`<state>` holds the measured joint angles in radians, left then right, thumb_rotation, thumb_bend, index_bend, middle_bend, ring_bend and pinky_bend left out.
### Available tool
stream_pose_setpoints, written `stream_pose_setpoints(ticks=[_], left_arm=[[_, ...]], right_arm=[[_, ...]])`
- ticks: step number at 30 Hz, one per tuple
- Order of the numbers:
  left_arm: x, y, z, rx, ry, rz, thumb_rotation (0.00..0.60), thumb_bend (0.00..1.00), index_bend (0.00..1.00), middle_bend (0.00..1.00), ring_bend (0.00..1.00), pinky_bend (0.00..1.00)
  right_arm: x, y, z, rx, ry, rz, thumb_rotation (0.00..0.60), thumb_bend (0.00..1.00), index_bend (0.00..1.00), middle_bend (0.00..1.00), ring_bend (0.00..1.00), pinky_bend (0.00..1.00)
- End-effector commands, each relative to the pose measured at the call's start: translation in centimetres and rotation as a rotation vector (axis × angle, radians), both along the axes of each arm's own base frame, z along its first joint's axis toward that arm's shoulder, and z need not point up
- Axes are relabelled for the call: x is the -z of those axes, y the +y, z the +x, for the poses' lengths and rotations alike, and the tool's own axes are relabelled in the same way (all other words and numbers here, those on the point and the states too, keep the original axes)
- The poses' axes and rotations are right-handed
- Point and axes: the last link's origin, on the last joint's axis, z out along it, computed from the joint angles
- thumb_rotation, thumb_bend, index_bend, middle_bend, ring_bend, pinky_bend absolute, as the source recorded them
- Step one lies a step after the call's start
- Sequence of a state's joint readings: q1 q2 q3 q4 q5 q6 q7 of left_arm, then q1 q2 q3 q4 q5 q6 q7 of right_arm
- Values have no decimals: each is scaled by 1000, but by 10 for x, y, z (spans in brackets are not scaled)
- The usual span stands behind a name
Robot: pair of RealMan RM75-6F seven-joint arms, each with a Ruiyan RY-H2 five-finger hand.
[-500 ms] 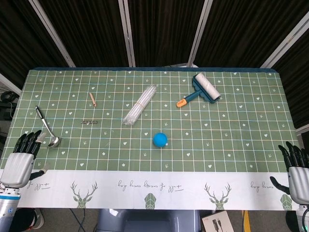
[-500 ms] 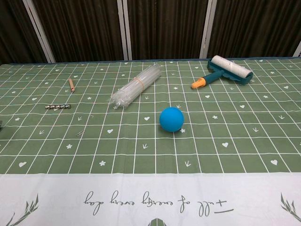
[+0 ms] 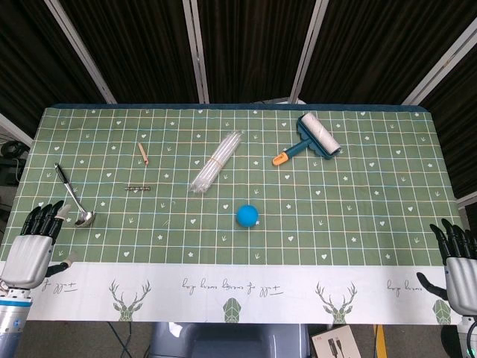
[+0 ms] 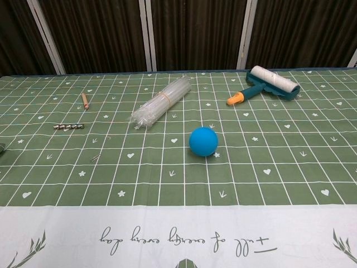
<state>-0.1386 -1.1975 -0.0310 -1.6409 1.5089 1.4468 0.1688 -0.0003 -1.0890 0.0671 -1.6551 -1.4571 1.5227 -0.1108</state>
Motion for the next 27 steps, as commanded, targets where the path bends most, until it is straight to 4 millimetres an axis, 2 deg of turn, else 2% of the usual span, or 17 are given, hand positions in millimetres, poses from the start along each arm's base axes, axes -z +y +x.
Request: stream_pose_setpoints(ticks=[1, 8, 11, 12, 15, 17, 19, 27], left_arm=[[-2, 6, 0, -7, -7, 5, 600, 190, 0, 0, 0, 0], [-10, 42, 1, -19, 23, 41, 600, 203, 28, 0, 0, 0], [-12, 63, 2, -45, 16, 48, 600, 260, 129, 0, 0, 0], [-14, 80, 3, -70, 1, 50, 600, 266, 158, 0, 0, 0], [-14, 106, 5, -99, 17, 52, 600, 279, 283, 0, 0, 0], [-12, 119, 6, -114, 31, 53, 600, 295, 368, 0, 0, 0], [-8, 130, 6, -134, 42, 49, 600, 298, 406, 0, 0, 0], [15, 163, 2, -190, 100, 17, 600, 299, 447, 0, 0, 0]], right_arm=[[0, 0, 0, 0, -2, -1, 600, 98, 70, 0, 0, 41], [2, 0, 1, -4, -10, 12, 600, 98, 70, 0, 0, 41], [2, 0, 1, -3, -19, 14, 600, 97, 71, 0, 0, 41], [2, -1, 1, -4, -25, 14, 600, 97, 71, 0, 0, 41], [2, -1, 1, -4, -30, 20, 600, 97, 70, 0, 0, 41], [2, -1, 2, -3, -35, 20, 600, 97, 71, 0, 0, 41], [2, 0, 1, 0, -38, 19, 600, 98, 72, 0, 0, 41], [1, 0, 0, 15, -52, 17, 600, 98, 74, 0, 0, 41]])
